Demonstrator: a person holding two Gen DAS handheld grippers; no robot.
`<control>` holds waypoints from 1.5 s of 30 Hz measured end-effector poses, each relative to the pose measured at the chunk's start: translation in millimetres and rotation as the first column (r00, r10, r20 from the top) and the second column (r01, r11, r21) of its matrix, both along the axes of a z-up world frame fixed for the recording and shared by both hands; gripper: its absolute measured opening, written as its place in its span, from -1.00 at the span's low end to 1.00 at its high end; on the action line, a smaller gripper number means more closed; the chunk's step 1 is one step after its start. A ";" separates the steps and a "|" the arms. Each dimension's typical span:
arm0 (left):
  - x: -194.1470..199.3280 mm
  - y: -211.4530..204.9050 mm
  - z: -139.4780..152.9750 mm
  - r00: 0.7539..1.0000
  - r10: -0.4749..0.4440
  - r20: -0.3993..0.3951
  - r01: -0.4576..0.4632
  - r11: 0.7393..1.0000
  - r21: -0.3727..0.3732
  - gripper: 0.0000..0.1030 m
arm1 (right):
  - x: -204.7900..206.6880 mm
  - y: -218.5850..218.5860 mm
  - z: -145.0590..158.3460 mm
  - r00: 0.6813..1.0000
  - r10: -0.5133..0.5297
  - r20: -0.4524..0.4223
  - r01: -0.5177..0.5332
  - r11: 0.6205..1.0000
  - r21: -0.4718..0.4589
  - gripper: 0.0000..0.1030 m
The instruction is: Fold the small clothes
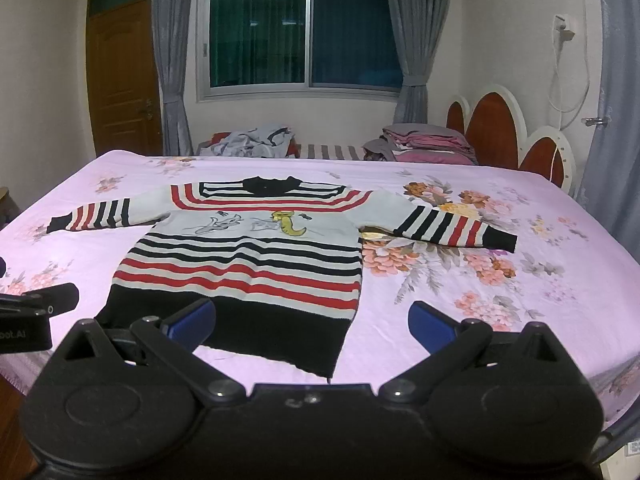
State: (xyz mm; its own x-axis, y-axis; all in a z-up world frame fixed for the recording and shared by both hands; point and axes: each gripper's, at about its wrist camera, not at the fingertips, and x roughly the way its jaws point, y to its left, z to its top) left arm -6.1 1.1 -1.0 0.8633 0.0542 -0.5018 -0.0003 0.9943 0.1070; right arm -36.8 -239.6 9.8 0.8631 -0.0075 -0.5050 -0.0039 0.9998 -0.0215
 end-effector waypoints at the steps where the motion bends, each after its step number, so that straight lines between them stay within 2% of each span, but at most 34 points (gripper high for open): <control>1: -0.3 0.4 0.1 1.000 0.001 0.000 -0.001 1.000 0.001 1.00 | 0.1 -0.2 0.1 1.000 0.001 0.000 -0.001 1.000 0.001 0.99; 23: 1.0 4.0 -0.8 1.000 -0.005 -0.006 0.005 1.000 0.000 1.00 | 1.9 1.0 -0.9 1.000 -0.003 -0.004 0.003 1.000 -0.003 0.99; 31: 28.0 5.6 5.6 1.000 -0.004 0.006 0.004 1.000 -0.005 1.00 | 21.3 -7.4 0.2 0.999 -0.036 -0.001 0.036 0.999 -0.008 1.00; 37: 57.8 14.6 5.6 1.000 -0.009 0.008 0.010 0.997 -0.073 1.00 | 48.2 -12.1 1.4 0.998 -0.066 0.000 0.066 0.998 -0.009 0.99; 42: 87.0 10.1 -0.2 0.999 -0.007 0.042 0.009 0.999 -0.044 1.00 | 76.1 -19.4 -0.4 0.995 -0.104 0.004 0.104 0.994 0.017 1.00; 45: 109.9 8.1 -5.8 0.999 -0.030 0.032 0.031 0.999 -0.034 1.00 | 94.7 -24.9 -1.4 0.991 -0.136 0.004 0.135 0.990 0.031 1.00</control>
